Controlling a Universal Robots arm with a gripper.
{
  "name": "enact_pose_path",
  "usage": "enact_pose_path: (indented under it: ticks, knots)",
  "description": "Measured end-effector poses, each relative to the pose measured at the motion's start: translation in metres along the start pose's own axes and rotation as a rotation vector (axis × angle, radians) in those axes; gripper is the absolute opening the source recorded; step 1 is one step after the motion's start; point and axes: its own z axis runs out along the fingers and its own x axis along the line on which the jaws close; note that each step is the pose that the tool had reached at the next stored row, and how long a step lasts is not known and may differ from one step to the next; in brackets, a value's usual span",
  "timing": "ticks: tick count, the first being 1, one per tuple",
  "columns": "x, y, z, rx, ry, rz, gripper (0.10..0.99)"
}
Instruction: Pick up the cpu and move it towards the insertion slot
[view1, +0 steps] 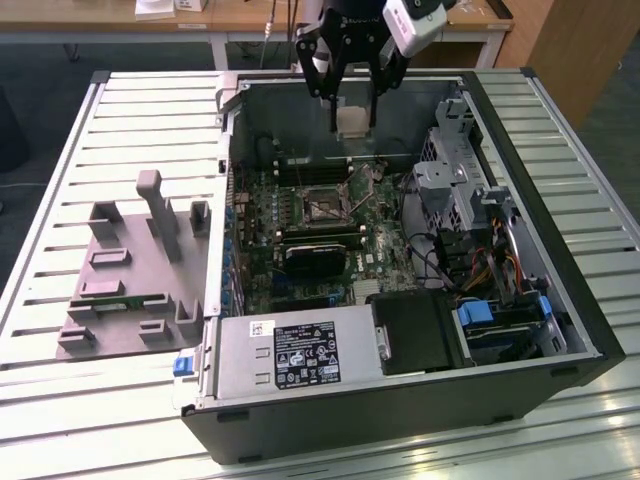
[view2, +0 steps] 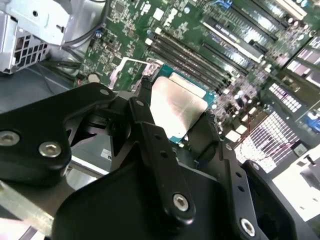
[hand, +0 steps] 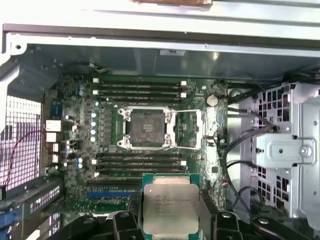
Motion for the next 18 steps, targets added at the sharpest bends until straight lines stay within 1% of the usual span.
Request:
enact_pose_path:
  ticks: [6,18]
  knots:
    - [0.0001,0.0102,0.0017,0.000,0.0001,-0.002,0.537]
    - [0.0004,0.0337,0.0070,-0.002,0.0006,-0.012,0.537]
